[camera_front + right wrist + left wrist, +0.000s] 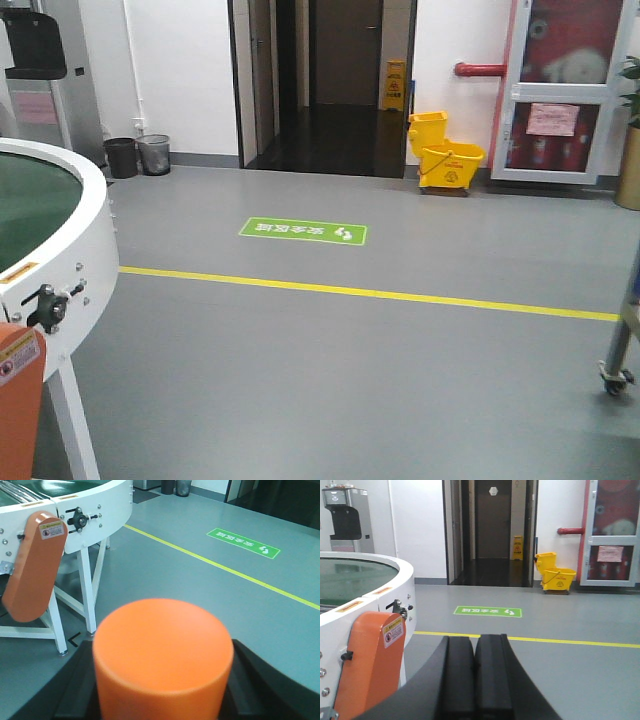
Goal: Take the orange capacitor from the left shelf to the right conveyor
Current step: 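Drive up to the round green conveyor and stop at its edge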
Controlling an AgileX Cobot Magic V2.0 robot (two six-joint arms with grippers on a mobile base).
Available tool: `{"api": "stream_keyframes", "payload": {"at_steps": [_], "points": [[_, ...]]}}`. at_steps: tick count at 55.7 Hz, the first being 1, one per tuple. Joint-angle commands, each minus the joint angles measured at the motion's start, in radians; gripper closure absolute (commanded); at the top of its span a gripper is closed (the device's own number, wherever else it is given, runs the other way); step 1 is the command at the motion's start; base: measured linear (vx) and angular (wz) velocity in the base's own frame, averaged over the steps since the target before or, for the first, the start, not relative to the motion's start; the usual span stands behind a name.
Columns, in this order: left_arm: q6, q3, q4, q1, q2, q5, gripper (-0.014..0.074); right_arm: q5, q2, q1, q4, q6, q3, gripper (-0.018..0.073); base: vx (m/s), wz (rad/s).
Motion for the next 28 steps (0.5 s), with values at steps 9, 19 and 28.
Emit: {"api": "stream_keyframes", "payload": {"at_steps": [9,19,28], "points": [[-0.001,0.032,-0.007,-0.004,-0.012,-0.083,0.0603,-0.086,0.007,0.002,-0.014,-0.004,-0.028,0.0216,0.37,0.19],[-0.001,0.032,-0.007,-0.004,-0.012,-0.083,0.0603,-0.086,0.007,0.002,-0.014,-0.004,-0.028,0.0216,0.28,0.39],[-0.001,0.032,-0.007,-0.004,-0.012,-0.083,0.0603,-0.086,0.007,0.002,-0.014,-0.004,-0.028,0.0216,0.23,0.47]]}}
